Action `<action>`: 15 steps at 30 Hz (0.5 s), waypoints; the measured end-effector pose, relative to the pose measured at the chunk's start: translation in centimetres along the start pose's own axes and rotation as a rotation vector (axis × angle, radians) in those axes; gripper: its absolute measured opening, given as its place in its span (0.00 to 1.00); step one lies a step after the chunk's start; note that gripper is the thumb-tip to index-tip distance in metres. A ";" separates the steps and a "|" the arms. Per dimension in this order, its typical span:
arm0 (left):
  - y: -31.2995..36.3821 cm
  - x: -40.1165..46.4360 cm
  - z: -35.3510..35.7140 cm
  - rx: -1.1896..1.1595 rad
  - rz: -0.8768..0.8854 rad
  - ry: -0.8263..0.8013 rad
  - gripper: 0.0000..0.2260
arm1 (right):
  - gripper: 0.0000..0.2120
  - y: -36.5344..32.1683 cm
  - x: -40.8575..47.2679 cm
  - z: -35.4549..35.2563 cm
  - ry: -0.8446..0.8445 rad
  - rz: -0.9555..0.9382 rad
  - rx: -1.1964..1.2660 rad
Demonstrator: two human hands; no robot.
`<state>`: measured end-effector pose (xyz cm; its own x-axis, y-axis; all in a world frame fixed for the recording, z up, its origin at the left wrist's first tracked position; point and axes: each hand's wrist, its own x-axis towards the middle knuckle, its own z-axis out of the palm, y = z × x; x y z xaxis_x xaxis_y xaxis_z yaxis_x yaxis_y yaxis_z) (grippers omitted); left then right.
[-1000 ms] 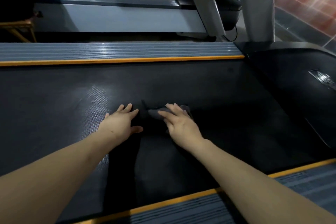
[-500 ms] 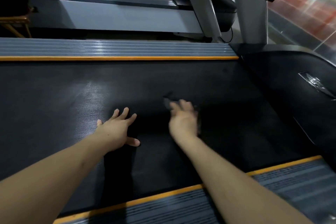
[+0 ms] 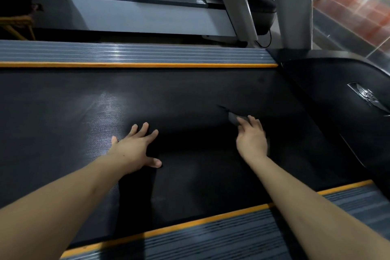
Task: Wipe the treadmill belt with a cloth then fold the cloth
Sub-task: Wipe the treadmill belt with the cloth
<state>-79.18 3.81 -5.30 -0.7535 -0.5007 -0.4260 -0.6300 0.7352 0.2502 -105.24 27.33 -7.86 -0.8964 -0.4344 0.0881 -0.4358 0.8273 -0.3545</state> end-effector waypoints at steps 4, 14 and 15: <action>0.1 -0.1 -0.1 0.001 0.001 -0.002 0.49 | 0.20 -7.6 -4.6 2.8 -0.014 -0.186 -0.029; 0.1 -0.3 0.1 -0.017 0.003 0.003 0.48 | 0.18 -1.5 -3.6 -0.2 -0.164 -0.506 0.032; 0.1 -0.2 0.1 -0.018 0.003 0.003 0.48 | 0.18 -0.2 -2.8 -0.7 -0.124 -0.422 0.017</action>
<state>-79.04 4.05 -5.25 -0.7561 -0.4996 -0.4228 -0.6307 0.7286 0.2671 -102.73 28.66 -7.35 -0.6230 -0.7735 0.1166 -0.7595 0.5624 -0.3269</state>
